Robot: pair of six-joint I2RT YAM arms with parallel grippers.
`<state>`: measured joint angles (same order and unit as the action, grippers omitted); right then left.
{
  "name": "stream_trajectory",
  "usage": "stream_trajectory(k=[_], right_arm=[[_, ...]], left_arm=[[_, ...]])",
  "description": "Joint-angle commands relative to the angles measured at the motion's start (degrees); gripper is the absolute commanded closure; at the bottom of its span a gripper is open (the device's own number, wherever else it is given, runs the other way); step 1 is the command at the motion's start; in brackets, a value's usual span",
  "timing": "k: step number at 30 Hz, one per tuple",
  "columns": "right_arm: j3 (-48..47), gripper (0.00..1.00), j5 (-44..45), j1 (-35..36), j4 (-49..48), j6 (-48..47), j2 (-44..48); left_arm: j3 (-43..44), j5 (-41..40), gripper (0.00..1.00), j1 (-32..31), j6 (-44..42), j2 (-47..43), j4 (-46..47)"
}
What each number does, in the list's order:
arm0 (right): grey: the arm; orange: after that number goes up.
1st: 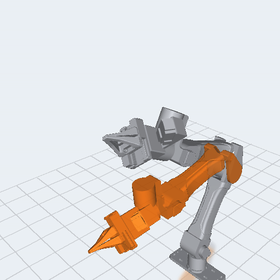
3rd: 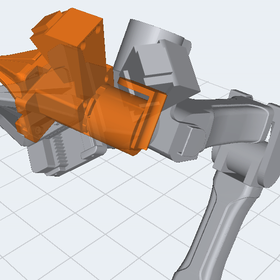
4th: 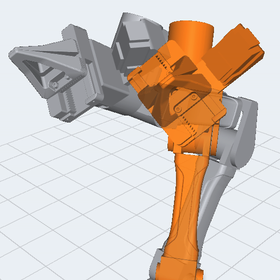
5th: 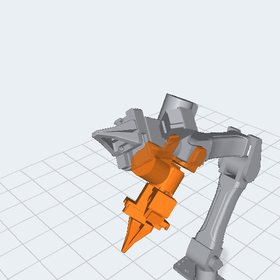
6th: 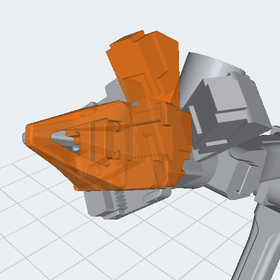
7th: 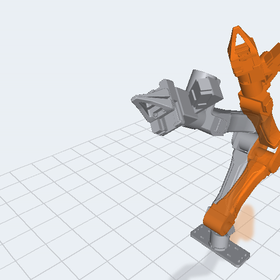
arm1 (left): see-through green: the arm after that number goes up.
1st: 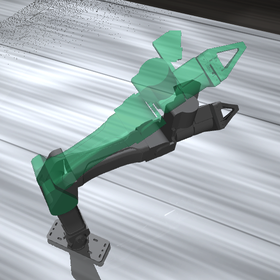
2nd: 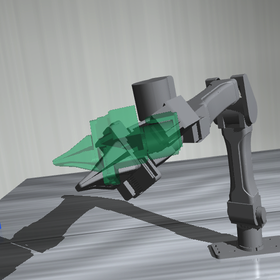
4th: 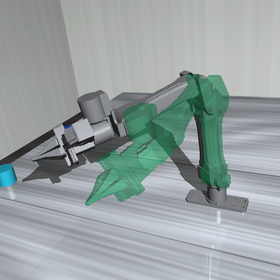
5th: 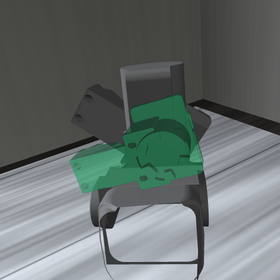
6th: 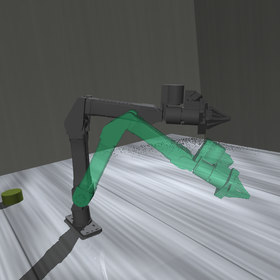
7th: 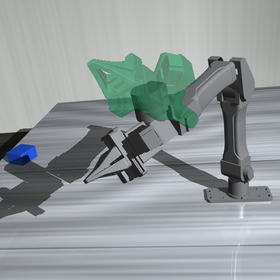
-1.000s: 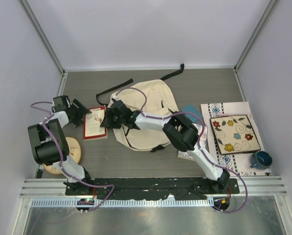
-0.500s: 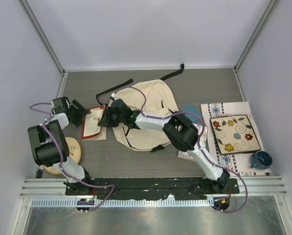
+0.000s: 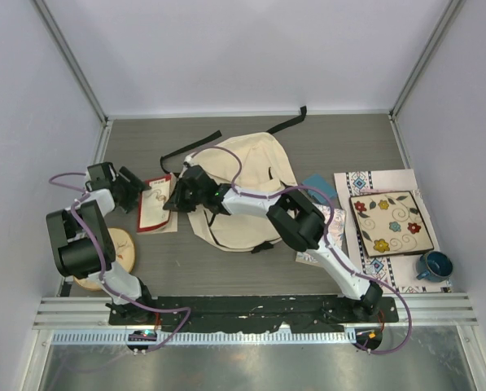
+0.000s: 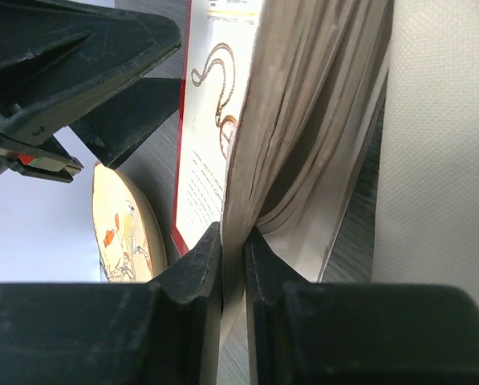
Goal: Pack the student bag
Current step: Pick up the book from the center of the board.
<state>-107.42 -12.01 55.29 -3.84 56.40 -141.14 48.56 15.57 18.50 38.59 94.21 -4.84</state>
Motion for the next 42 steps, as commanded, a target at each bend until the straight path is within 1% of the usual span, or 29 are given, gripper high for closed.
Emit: stream_trajectory(k=[1,4,7,8,10,11,13,14,16,17,18,20,21,23,24,25,26,28,29,30,31,32,33,34,35,36,42], right_arm=[[0.45,0.91,1.72,0.52,-2.58,-0.32,2.26],[1.77,0.99,0.50,0.61,-3.89,-2.69,4.46],[4.93,0.99,-1.25,0.61,-7.41,-4.54,9.03],[6.15,0.99,-1.70,0.52,-9.76,-4.72,11.91],[10.81,0.99,-2.23,0.09,-12.94,-4.29,15.09],[12.39,0.99,-2.40,-0.09,-15.13,-3.67,16.67],[17.57,0.99,-2.75,-0.71,-19.25,-2.09,22.03],[19.51,0.99,-2.41,-0.79,-20.50,-2.09,24.14],[23.82,0.99,-2.23,-1.15,-22.78,-2.09,29.59],[25.14,0.99,-2.40,-1.32,-23.75,-1.91,31.09],[28.28,0.99,-2.66,-2.11,-25.15,-0.95,34.32],[31.38,0.99,-3.80,-2.99,-28.85,0.55,37.15],[34.17,0.99,-4.24,-3.60,-29.73,1.25,40.04],[38.48,0.99,-5.12,-5.01,-31.58,1.87,43.13],[39.99,0.99,-6.35,-5.36,-32.19,1.78,44.62],[41.83,0.99,-6.53,-6.15,-33.07,1.35,48.20],[45.16,0.99,-6.45,-6.50,-33.43,1.26,49.98],[47.90,0.99,-7.06,-7.64,-33.60,0.21,54.97],[50.09,0.99,-7.24,-8.17,-33.34,-0.15,56.40],[51.16,0.99,-7.93,-8.61,-33.25,-0.24,57.98],[52.21,0.99,-8.20,-8.97,-33.34,-0.33,59.30],[53.96,0.99,-8.55,-9.93,-33.34,0.02,61.58],[54.94,0.99,-8.73,-10.28,-33.95,0.28,62.64],[55.82,0.99,-9.60,-10.72,-34.57,0.55,63.35],[57.39,0.99,-10.39,-11.42,-35.18,1.07,64.92],[58.19,0.99,-11.10,-11.69,-36.84,1.17,65.55],[61.89,0.99,-16.28,-12.66,-40.37,1.78,68.80]], left_arm=[[-0.75,3.50,0.28,-0.75,1.31,-1.84,-7.45],[1.45,3.06,0.26,-0.75,0.44,-4.73,-10.87],[5.14,0.69,0.19,-0.84,-0.70,-9.74,-15.88],[7.50,-0.62,0.13,-0.84,-0.97,-11.14,-17.29],[9.97,-1.94,0.07,-0.75,-2.28,-15.27,-21.06],[12.68,-2.39,0.04,-0.66,-2.72,-16.51,-22.22],[15.85,-2.65,0.00,-0.31,-5.01,-19.59,-25.63],[19.35,-2.31,0.00,-0.22,-5.88,-20.38,-26.79],[22.80,-0.21,0.00,-0.31,-8.26,-21.26,-30.21],[25.42,1.55,0.00,-0.22,-8.96,-21.53,-30.75],[26.32,5.65,0.00,-0.22,-9.40,-21.62,-31.28],[27.12,10.85,0.00,-0.31,-9.41,-22.75,-30.23],[26.86,18.89,0.00,-0.22,-8.89,-23.19,-27.01],[26.33,29.02,0.00,-0.92,-5.82,-23.73,-22.60],[26.33,33.95,0.00,-1.79,-4.33,-23.99,-18.67],[26.94,34.08,0.00,-3.19,-3.27,-23.99,-17.84],[27.64,33.22,0.00,-7.30,-4.39,-24.34,-18.10],[29.48,29.72,0.00,-12.15,-8.59,-24.34,-21.60],[29.40,29.17,0.00,-15.83,-9.05,-24.17,-22.40],[28.79,28.82,0.00,-16.82,-8.80,-24.34,-21.88],[25.74,29.59,0.00,-17.35,-7.40,-24.60,-20.14],[23.62,31.60,0.00,-17.53,-3.12,-25.65,-17.25],[21.43,33.54,0.00,-17.62,0.31,-26.27,-8.78],[17.06,34.95,0.00,-17.80,3.57,-26.80,-4.00],[15.36,36.18,0.00,-17.97,7.78,-27.32,-0.03],[14.47,36.54,0.00,-20.06,7.99,-27.50,3.31],[13.32,41.82,0.00,-25.00,7.03,-25.75,4.58]])
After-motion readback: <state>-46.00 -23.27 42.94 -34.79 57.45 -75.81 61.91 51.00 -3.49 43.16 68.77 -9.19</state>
